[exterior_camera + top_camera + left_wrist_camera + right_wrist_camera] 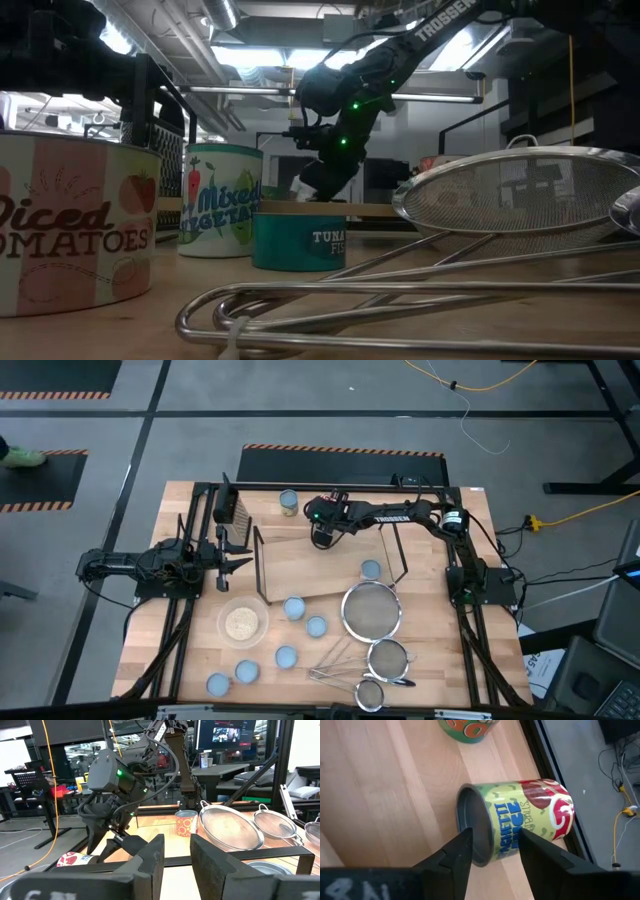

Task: Pick and place cans onto a shelf
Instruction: Put the large yellow can on the shelf

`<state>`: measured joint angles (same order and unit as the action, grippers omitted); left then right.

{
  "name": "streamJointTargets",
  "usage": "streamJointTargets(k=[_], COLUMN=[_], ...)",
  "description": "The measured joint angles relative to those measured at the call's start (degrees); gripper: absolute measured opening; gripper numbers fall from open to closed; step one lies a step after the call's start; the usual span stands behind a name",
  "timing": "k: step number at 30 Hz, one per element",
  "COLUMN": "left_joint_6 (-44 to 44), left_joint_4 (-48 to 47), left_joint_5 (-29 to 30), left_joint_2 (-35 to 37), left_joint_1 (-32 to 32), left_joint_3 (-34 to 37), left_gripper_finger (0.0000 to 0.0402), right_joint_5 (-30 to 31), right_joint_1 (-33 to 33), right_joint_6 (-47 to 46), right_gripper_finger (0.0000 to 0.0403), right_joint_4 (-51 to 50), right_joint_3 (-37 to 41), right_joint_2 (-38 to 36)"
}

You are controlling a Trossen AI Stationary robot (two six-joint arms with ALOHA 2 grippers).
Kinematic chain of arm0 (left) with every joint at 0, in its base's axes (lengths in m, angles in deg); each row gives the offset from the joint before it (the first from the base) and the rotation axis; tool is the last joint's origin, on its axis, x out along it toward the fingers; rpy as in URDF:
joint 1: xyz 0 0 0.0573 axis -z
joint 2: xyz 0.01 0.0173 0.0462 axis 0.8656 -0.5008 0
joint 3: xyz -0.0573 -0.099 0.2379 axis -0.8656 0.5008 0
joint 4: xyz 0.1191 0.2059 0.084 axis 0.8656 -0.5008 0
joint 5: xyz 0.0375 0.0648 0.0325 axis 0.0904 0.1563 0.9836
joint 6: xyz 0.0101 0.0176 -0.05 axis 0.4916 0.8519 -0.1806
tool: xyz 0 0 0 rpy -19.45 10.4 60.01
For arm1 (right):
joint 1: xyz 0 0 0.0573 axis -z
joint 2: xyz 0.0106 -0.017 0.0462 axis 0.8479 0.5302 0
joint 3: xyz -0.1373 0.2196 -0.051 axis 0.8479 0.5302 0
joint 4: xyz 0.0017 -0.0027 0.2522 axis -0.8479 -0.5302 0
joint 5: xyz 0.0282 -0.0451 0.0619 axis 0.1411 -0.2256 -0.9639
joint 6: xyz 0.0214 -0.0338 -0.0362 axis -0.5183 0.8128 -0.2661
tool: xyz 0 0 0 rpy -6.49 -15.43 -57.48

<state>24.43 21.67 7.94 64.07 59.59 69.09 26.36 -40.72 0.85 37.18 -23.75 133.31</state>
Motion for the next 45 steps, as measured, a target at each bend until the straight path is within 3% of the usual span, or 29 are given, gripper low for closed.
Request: streamJointTargets(k=[21,29,45], left_joint_6=[0.0,0.0,0.0], left_joint_4=[0.0,0.0,-0.1], left_joint_5=[0.0,0.0,0.0], left_joint_2=[0.0,0.0,0.0], left_joint_1=[0.0,0.0,0.0], left_joint_3=[0.0,0.0,0.0], left_gripper_finger=[0.0086,0.0086,0.0086], right_joint_5=[-2.3,-5.0,-7.0], right_joint_1=[1.8,1.8,2.5], right_joint_6=[-1.5,3.5,0.6], right_gripper_finger=[0.0161,0.0161,0.0152], right_joint_4=[-1.4,-3.4,-2.1], right_joint_3=[0.3,0.3,0.3], right_joint_2=[0.0,0.0,0.0])
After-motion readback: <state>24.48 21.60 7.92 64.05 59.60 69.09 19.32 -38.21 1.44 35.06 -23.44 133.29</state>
